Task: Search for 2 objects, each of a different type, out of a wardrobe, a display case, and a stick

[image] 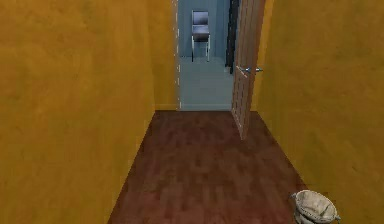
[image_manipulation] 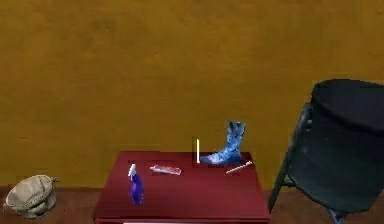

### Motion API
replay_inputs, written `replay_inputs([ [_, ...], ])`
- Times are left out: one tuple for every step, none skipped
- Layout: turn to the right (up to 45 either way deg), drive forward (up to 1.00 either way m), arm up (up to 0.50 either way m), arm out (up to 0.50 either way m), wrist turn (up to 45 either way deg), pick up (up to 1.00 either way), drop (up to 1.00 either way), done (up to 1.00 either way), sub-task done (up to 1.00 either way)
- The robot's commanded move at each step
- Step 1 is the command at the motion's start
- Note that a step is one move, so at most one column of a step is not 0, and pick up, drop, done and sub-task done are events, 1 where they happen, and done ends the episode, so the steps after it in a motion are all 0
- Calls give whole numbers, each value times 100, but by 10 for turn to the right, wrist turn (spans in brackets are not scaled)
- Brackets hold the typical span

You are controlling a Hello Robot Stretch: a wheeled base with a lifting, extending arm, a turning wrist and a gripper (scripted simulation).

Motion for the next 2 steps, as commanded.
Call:
replay_inputs([
  [0, 100, 0, 0, 0, 0, 0, 0, 0],
  [0, 100, 0, 0, 0, 0, 0, 0, 0],
])
